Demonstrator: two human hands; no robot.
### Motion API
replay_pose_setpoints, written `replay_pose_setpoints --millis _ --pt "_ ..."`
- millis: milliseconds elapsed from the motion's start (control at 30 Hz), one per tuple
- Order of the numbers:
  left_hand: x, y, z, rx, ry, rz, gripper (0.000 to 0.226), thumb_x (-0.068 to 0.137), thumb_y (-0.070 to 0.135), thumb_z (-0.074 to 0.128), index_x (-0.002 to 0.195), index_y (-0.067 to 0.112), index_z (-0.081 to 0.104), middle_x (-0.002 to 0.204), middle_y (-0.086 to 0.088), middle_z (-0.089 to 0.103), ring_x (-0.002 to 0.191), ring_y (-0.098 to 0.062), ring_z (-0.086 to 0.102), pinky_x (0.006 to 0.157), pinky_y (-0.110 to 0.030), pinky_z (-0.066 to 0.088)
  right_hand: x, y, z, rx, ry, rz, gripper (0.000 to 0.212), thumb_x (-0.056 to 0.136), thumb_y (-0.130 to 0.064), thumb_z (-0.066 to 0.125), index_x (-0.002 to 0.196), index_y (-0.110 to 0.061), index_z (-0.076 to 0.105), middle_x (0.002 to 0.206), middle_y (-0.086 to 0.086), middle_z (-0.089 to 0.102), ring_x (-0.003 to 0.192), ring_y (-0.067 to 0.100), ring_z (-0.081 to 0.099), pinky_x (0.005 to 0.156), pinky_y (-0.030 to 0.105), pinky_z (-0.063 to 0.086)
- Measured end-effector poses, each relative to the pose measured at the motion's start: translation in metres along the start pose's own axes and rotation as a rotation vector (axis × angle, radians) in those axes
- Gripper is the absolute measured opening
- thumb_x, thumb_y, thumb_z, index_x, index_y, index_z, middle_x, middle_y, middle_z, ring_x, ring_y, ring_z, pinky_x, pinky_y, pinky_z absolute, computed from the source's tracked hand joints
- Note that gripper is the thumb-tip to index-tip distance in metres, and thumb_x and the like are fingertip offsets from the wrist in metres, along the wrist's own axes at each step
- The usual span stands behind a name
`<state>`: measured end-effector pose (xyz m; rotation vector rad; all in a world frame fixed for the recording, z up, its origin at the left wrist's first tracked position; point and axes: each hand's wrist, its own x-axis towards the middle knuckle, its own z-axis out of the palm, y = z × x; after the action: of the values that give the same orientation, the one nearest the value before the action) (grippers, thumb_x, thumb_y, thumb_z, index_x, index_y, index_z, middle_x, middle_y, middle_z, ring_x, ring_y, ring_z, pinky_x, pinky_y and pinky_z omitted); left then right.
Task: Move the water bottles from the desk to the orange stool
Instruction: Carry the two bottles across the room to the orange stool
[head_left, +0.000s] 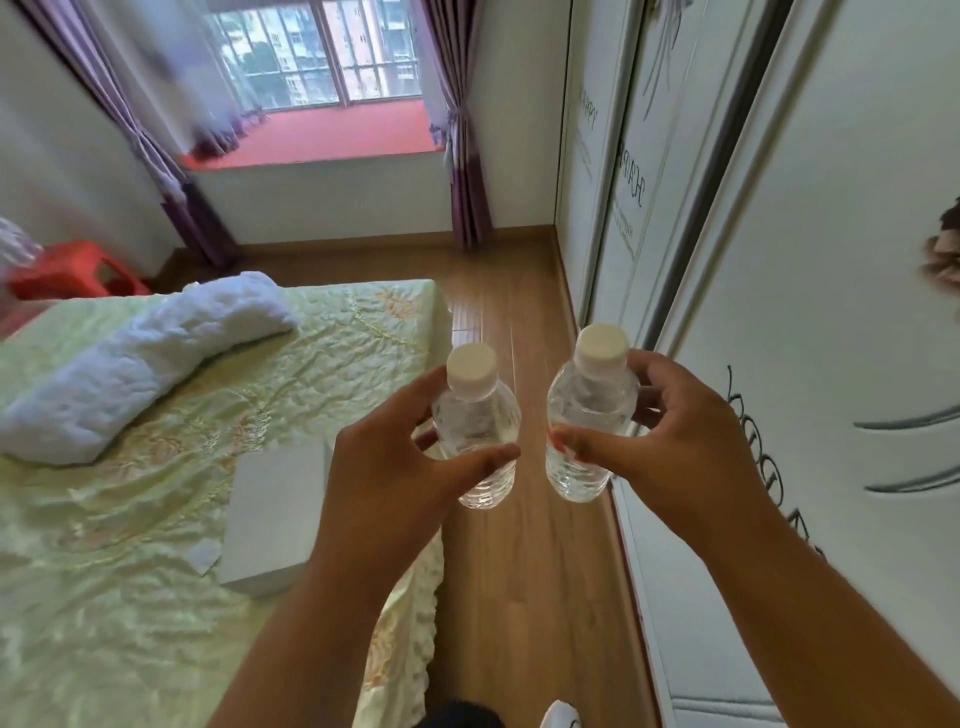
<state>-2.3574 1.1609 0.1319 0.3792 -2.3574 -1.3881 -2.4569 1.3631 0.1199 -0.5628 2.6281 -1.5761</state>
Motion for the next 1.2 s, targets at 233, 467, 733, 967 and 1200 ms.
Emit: replay_pose_setpoints --millis 233,467,733,967,1200 --pt "0.040 0.004 0.028 0.038 -0.027 0.034 0.083 0.060 0.048 0.093 0.136 0.041 0.061 0.122 0.025 0.069 0.112 0.009 0.063 0.098 -0.015 0.050 0.036 0.013 -0.014 -0.011 0.022 -0.006 0.072 0.058 -0.059 0.081 0.122 -0.045 0.050 0.104 -0.039 0.053 0.088 -0.029 0.053 0.066 -0.008 0.036" --pt "0.102 -0.008 0.047 0.022 -0.088 0.080 0.080 0.062 0.045 0.093 0.136 0.038 0.062 0.118 0.026 0.070 0.112 0.007 0.064 0.099 -0.023 0.054 0.087 0.026 -0.014 -0.058 0.045 0.023 0.071 0.059 -0.058 0.081 0.121 -0.046 0.049 0.104 -0.038 0.053 0.084 -0.024 0.053 0.068 -0.008 0.036" --pt "0.213 -0.040 0.046 0.014 -0.133 0.127 0.085 0.060 0.050 0.091 0.137 0.042 0.059 0.122 0.028 0.067 0.110 0.013 0.062 0.092 -0.008 0.049 0.182 0.027 0.016 -0.130 0.079 0.052 0.071 0.062 -0.056 0.082 0.124 -0.044 0.050 0.110 -0.028 0.057 0.088 -0.020 0.052 0.069 -0.009 0.036" --pt "0.311 -0.064 0.029 0.032 -0.140 0.184 0.084 0.061 0.052 0.089 0.137 0.045 0.055 0.123 0.033 0.061 0.100 0.028 0.054 0.083 0.002 0.043 0.266 0.021 0.051 -0.145 0.124 0.077 0.071 0.066 -0.049 0.088 0.127 -0.039 0.053 0.116 -0.019 0.063 0.096 -0.004 0.061 0.082 0.008 0.045" --pt "0.369 -0.089 0.022 0.032 -0.134 0.146 0.082 0.061 0.050 0.090 0.136 0.043 0.057 0.124 0.026 0.067 0.109 0.018 0.060 0.088 -0.002 0.045 0.329 0.031 0.078 -0.123 0.099 0.096 0.071 0.065 -0.054 0.085 0.127 -0.041 0.053 0.116 -0.022 0.061 0.094 -0.008 0.059 0.079 0.007 0.042"
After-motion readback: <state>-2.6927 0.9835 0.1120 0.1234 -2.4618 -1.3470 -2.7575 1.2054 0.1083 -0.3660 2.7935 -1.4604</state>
